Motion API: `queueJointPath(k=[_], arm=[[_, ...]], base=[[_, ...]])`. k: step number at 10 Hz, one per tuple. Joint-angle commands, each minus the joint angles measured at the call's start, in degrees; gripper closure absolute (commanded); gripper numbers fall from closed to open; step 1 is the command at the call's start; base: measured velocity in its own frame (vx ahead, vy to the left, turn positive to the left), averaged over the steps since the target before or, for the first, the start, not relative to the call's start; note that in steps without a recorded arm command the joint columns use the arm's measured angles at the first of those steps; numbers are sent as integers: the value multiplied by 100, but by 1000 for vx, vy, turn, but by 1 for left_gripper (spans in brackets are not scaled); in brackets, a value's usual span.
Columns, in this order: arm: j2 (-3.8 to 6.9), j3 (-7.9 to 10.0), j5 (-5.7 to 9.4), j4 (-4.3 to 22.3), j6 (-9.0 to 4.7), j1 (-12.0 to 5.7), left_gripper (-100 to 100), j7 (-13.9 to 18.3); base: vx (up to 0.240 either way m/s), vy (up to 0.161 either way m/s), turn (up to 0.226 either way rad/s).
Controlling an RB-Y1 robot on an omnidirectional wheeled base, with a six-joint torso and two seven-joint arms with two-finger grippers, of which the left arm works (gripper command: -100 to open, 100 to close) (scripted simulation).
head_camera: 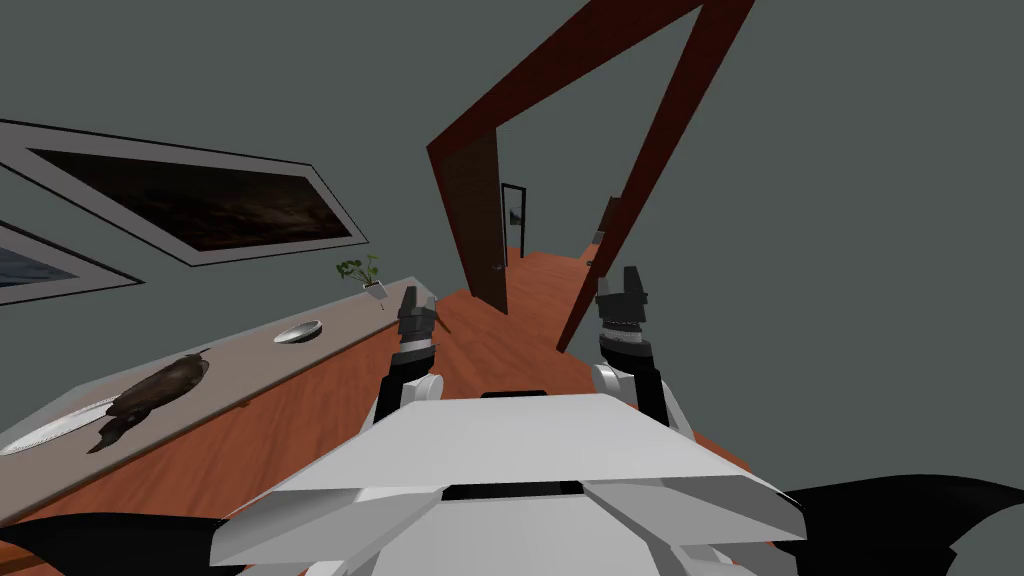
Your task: Push the door open
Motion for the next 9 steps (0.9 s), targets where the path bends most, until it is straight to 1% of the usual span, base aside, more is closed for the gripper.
queueJointPath(k=[1,2,4,5,6,8,9], arm=[[53,-50,-33,188,-50,-77,-100,49],[65,-63,-42,238,-63,-98,-100,62],[113,-117,-78,439,-116,-180,-100,115],[140,-153,-102,573,-151,-235,-100,150],[153,-172,-114,645,-170,-265,-100,169],[209,-251,-167,941,-249,-386,-100,247],[222,-275,-183,1031,-273,-424,-100,271]], base=[[-14,-21,-43],[146,11,12],[180,66,-5],[201,39,-22],[166,26,-5],[148,57,-15],[116,47,-12]])
